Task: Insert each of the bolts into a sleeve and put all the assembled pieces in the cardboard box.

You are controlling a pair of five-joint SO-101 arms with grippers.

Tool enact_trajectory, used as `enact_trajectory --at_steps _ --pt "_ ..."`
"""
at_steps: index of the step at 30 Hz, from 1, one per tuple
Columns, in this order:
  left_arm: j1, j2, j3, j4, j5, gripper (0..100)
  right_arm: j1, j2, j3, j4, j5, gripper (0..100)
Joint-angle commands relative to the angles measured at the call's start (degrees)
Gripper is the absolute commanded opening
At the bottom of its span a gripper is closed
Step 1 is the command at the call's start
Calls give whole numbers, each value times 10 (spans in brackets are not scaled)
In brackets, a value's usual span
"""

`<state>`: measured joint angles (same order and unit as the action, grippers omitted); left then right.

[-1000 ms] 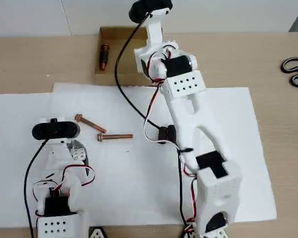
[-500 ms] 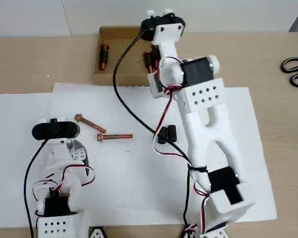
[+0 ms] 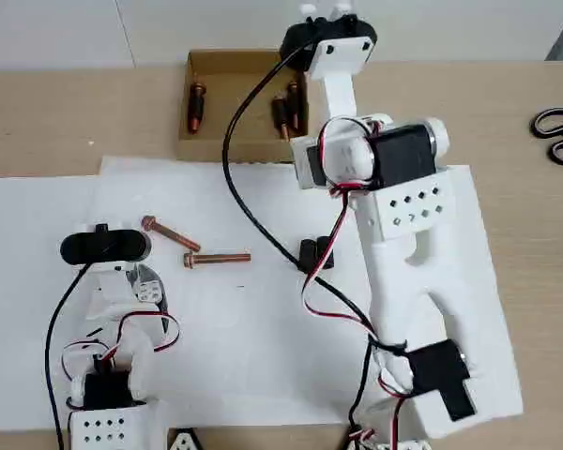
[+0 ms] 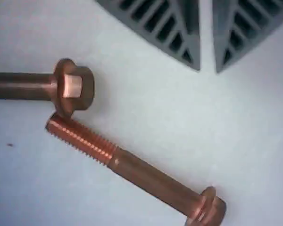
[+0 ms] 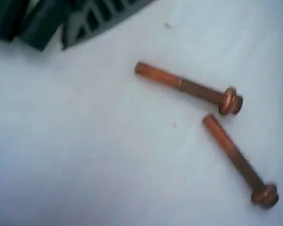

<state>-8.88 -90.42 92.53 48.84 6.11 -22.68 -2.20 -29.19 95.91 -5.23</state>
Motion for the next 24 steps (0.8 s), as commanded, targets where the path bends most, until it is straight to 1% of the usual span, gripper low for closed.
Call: enact_trajectory --at_steps 1,5,9,13,17,24 --pt "-3 -2 -9 0 3 6 -29 -65 55 0 -40 213" --pt "-3 -2 -9 0 3 6 -49 -104 149 -1 -76 213" --pt "-3 -2 -9 0 3 6 -43 -113 215 -7 -137 213" --pt "-4 -2 -9 0 11 6 -31 -113 270 -57 -193 213" --pt "-23 -1 -9 0 19 6 -30 -113 313 -109 -217 213" --pt "-21 -3 -9 4 19 6 -30 -113 399 -154 -247 213"
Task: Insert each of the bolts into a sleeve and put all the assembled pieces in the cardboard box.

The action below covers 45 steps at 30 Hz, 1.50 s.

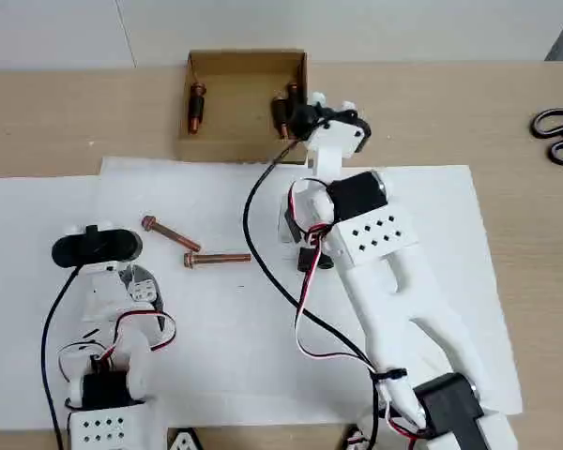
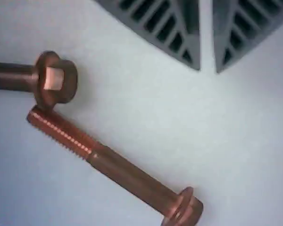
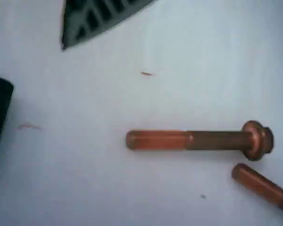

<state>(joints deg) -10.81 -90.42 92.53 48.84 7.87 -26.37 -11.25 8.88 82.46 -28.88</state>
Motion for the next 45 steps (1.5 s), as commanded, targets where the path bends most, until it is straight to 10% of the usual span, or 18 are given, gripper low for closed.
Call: enact_trajectory --at_steps 1,45 --pt "-2 -3 -9 4 2 6 7 -22 33 -26 -11 213" --pt "-3 -3 -9 4 2 6 75 74 120 -138 39 212"
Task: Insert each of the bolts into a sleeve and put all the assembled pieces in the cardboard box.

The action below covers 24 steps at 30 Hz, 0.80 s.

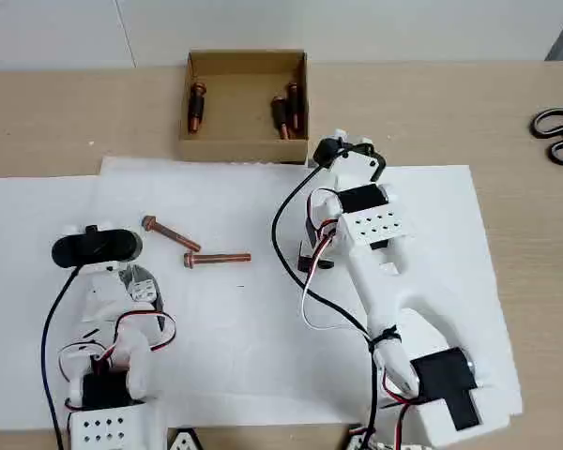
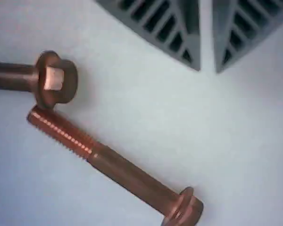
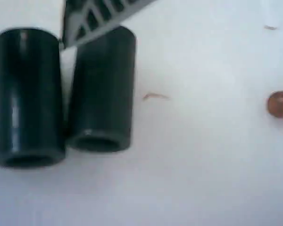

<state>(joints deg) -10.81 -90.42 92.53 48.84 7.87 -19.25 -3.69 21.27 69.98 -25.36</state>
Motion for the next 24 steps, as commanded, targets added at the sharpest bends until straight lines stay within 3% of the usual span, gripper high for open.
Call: enact_trajectory --at_steps 1,19,24 --pt "-3 -3 -9 4 2 6 4 -1 -3 -19 4 212" --pt "-3 -4 -9 4 2 6 -11 76 -6 -52 27 210" --pt "-3 -4 -9 4 2 6 -11 79 -6 -69 53 104"
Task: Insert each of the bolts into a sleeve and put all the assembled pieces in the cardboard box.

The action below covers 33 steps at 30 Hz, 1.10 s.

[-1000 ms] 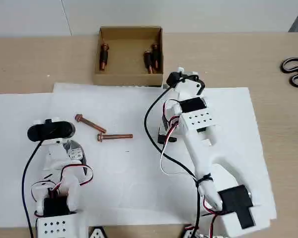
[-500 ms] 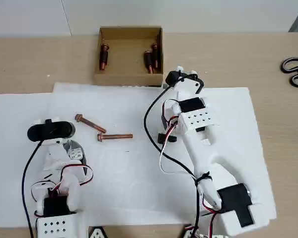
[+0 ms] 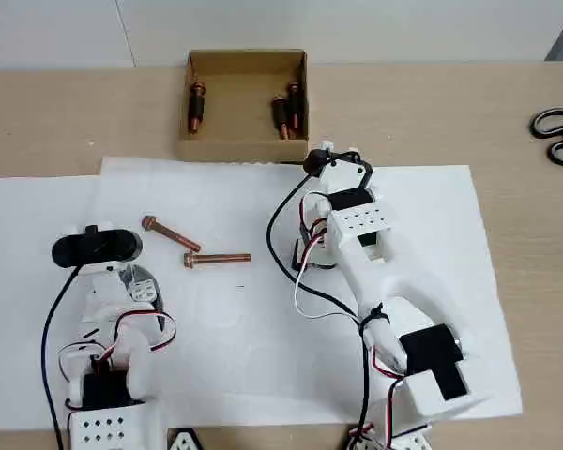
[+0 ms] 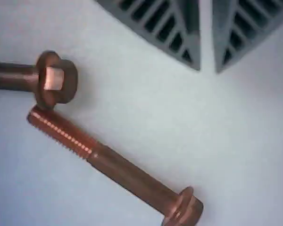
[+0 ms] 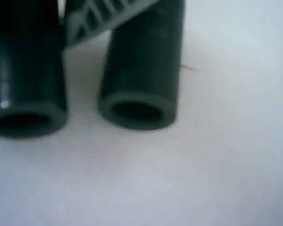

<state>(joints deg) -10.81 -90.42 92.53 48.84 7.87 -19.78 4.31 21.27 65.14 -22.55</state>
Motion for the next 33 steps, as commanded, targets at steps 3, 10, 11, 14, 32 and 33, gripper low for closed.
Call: enact_trajectory --at_steps 3,10,11,14,32,33 --pt "-3 -4 -9 4 2 6 -7 -2 -6 -49 50 61" --pt "-3 -4 -9 4 2 6 -7 -2 -7 -66 70 61" --pt "-3 -4 -9 4 2 6 -7 -2 -7 -65 71 62" --pt "-3 -4 -9 4 2 6 -7 0 -7 -65 91 86" --pt "-3 -4 -9 4 2 6 -7 1 -7 -90 147 140" --pt "-3 -4 -9 4 2 6 -7 2 -6 -97 152 140"
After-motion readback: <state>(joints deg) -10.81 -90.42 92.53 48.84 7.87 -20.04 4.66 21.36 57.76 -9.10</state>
